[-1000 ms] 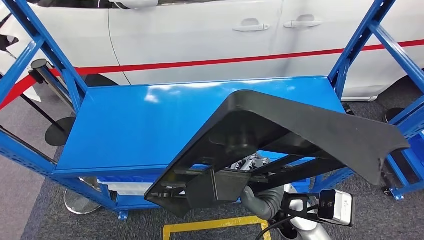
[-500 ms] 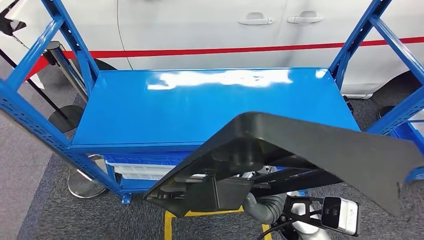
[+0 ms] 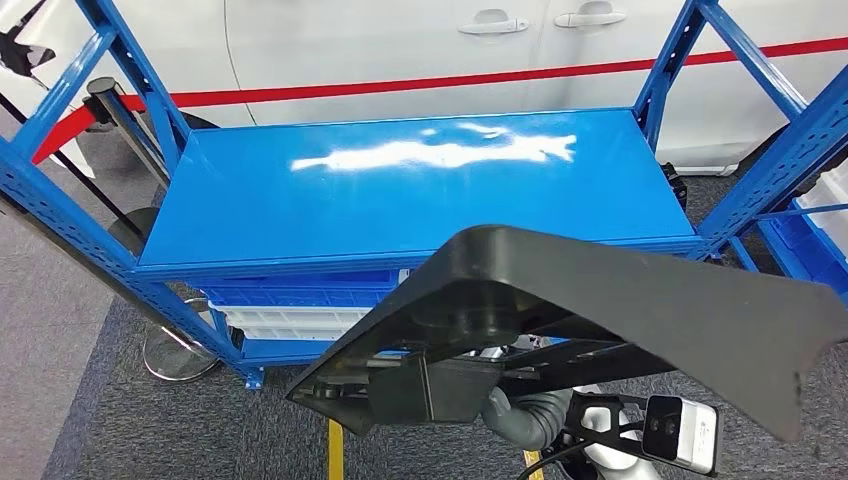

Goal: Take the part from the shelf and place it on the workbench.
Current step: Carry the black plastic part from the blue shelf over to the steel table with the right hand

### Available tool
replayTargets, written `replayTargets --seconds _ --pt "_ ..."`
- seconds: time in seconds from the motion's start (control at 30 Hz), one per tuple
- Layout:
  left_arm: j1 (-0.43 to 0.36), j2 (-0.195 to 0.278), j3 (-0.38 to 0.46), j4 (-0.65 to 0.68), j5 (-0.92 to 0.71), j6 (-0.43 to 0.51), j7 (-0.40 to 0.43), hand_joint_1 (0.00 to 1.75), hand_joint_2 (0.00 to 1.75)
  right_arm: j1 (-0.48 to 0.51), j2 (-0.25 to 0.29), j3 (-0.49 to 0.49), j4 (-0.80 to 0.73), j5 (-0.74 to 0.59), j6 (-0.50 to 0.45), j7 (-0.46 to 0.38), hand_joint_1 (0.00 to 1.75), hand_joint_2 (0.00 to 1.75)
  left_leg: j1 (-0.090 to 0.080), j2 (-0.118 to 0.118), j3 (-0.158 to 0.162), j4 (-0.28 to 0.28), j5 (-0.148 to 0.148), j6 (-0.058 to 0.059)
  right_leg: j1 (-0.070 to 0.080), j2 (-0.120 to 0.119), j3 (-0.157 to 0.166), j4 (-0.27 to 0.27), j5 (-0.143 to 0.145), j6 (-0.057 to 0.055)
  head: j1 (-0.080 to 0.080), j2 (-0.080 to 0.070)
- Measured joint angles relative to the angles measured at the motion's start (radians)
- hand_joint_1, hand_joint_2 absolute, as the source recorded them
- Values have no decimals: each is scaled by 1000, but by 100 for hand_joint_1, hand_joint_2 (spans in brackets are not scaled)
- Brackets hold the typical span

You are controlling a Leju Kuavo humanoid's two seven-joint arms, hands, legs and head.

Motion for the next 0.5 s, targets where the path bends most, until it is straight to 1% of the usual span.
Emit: replayTargets --seconds 0.03,0.07,0.1,0.13,0.17,0.2,0.23,0.27,0.3,0.33,0.37,0.4,0.43,0.47,0.5 --pt "0 0 0 0 0 0 0 0 175 0 1 0 0 -6 3 2 175 175 0 0 -13 64 -32 -1 2 -1 -15 6 7 -1 0 0" --pt "0 1 0 0 0 -1 0 0 175 0 2 0 0 -14 6 5 175 175 0 0 -16 110 -40 -2 4 -2 -33 14 14 -1 0 0" --pt "-1 3 0 0 -1 -1 0 0 175 -1 3 0 1 -23 9 9 175 175 0 0 -5 126 -27 -3 5 -3 -50 23 21 -1 0 0" --pt "-1 4 0 0 -1 0 0 0 175 -1 4 0 1 -33 11 12 175 175 0 0 20 110 2 -1 6 -3 -67 32 26 0 0 0" --pt "-2 6 1 0 -1 1 0 0 175 -1 4 -1 0 -41 14 13 175 175 0 0 62 60 29 1 6 -3 -83 43 32 2 0 0" --pt "-4 8 1 0 -1 3 1 0 175 -2 4 -3 0 -48 16 14 175 175 -1 -1 110 -6 35 5 7 -3 -97 52 37 5 0 0" --pt "-6 9 1 0 -1 6 3 0 175 -3 4 -5 1 -52 19 12 175 175 -4 -2 153 -72 31 8 8 -3 -107 60 42 10 0 0" --pt "-7 10 2 0 -1 11 6 0 175 -3 3 -8 2 -54 22 7 175 175 -6 -3 181 -120 21 12 8 -3 -113 64 49 15 0 0" --pt "-8 10 3 0 0 16 10 0 175 -4 3 -11 5 -55 24 -2 175 175 -9 -4 192 -146 12 15 8 -3 -116 63 58 21 0 0" --pt "-7 10 5 0 0 21 14 0 175 -4 2 -14 9 -56 25 -12 175 175 -9 -4 189 -155 17 19 8 -3 -117 60 69 27 0 0" --pt "-7 8 7 0 0 25 19 0 175 -4 1 -18 15 -56 24 -21 175 175 -7 -2 181 -157 28 24 8 -1 -120 57 73 33 0 0" --pt "-7 7 10 0 0 29 23 0 175 -3 0 -22 20 -55 22 -26 175 175 -5 0 173 -161 40 31 7 1 -125 61 60 40 -1 0" --pt "-7 5 12 0 0 32 26 0 175 -2 -2 -25 27 -54 20 -28 175 175 -1 3 162 -165 55 39 7 3 -134 83 26 46 0 0" --pt "-7 4 14 0 -1 34 29 0 175 0 -4 -28 33 -54 18 -28 175 175 0 6 149 -166 69 45 4 5 -145 122 -24 51 1 0" --pt "-6 4 16 0 -2 35 33 0 175 2 -8 -30 40 -54 19 -27 175 175 0 6 132 -166 82 48 2 6 -157 178 -78 56 2 0"
